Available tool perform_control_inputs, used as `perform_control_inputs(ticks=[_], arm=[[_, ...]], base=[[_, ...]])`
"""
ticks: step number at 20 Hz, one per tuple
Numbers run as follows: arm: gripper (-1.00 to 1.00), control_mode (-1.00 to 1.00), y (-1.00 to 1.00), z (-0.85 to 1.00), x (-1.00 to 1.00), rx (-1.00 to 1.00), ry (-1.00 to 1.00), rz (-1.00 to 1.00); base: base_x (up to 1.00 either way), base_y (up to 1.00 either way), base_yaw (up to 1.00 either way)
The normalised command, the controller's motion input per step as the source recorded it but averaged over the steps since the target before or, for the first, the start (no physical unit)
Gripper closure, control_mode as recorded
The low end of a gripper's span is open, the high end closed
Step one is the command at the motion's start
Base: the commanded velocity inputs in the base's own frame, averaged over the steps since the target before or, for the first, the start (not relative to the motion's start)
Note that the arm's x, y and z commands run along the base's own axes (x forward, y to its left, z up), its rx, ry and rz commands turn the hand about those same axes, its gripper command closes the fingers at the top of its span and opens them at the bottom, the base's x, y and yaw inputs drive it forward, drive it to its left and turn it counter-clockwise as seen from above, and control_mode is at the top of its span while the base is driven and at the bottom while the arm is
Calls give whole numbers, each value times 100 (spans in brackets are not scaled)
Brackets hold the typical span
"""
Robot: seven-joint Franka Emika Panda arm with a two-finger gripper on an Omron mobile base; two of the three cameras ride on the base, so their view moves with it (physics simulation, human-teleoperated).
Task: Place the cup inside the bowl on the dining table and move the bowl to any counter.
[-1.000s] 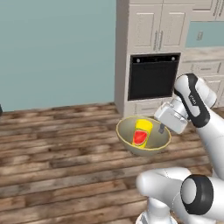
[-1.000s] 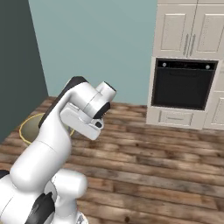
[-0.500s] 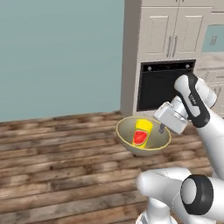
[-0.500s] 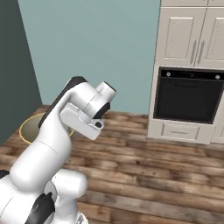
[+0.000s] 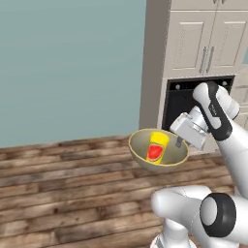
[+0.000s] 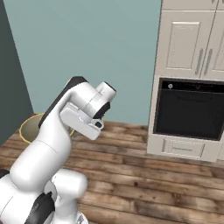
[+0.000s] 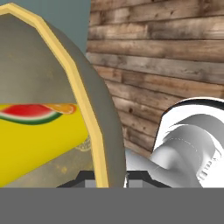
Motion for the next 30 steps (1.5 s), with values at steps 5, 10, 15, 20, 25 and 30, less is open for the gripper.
perform_control_inputs(ticks=[5, 10, 15, 20, 25, 30], arm=[[100, 100, 0, 0, 0, 0, 0, 0], [100, 100, 0, 0, 0, 0, 0, 0], [100, 100, 0, 0, 0, 0, 0, 0], [100, 100, 0, 0, 0, 0, 0, 0], [100, 100, 0, 0, 0, 0, 0, 0], [100, 100, 0, 0, 0, 0, 0, 0]], base=[[73, 2, 0], [57, 0, 0], [28, -4, 0], [15, -30, 0], [12, -54, 0], [15, -68, 0]])
